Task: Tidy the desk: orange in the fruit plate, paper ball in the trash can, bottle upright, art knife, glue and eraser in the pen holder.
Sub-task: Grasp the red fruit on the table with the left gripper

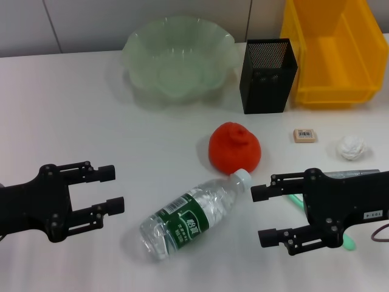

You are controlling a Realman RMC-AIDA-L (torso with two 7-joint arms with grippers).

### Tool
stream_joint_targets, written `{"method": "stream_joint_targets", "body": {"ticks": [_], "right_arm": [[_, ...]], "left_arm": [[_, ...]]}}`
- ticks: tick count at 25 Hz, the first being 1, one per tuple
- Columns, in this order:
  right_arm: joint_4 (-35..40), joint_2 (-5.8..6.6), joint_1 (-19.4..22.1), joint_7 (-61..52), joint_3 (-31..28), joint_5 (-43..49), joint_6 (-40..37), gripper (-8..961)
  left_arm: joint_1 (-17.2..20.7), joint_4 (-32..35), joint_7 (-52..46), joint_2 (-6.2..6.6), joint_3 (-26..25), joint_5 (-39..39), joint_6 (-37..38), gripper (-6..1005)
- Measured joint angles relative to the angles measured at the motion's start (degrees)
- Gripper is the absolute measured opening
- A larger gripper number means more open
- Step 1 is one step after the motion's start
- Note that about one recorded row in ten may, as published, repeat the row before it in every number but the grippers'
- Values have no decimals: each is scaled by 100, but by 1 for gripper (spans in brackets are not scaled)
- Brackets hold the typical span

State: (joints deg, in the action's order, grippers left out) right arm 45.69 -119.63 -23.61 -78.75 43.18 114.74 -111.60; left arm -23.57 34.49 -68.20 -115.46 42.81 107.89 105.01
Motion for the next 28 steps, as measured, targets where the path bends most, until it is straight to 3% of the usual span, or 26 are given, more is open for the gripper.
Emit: {"method": "stream_joint_targets", "body": {"ticks": [21,28], "right_arm": [[-26,11,-4,16,4,-6,-67,765],[18,36,10,-135,-44,3,-74,762]], "left_arm": [[38,-21,43,-86,15,4,7,599],[-14,288,-468,-198,-6,-20,-177,600]]}}
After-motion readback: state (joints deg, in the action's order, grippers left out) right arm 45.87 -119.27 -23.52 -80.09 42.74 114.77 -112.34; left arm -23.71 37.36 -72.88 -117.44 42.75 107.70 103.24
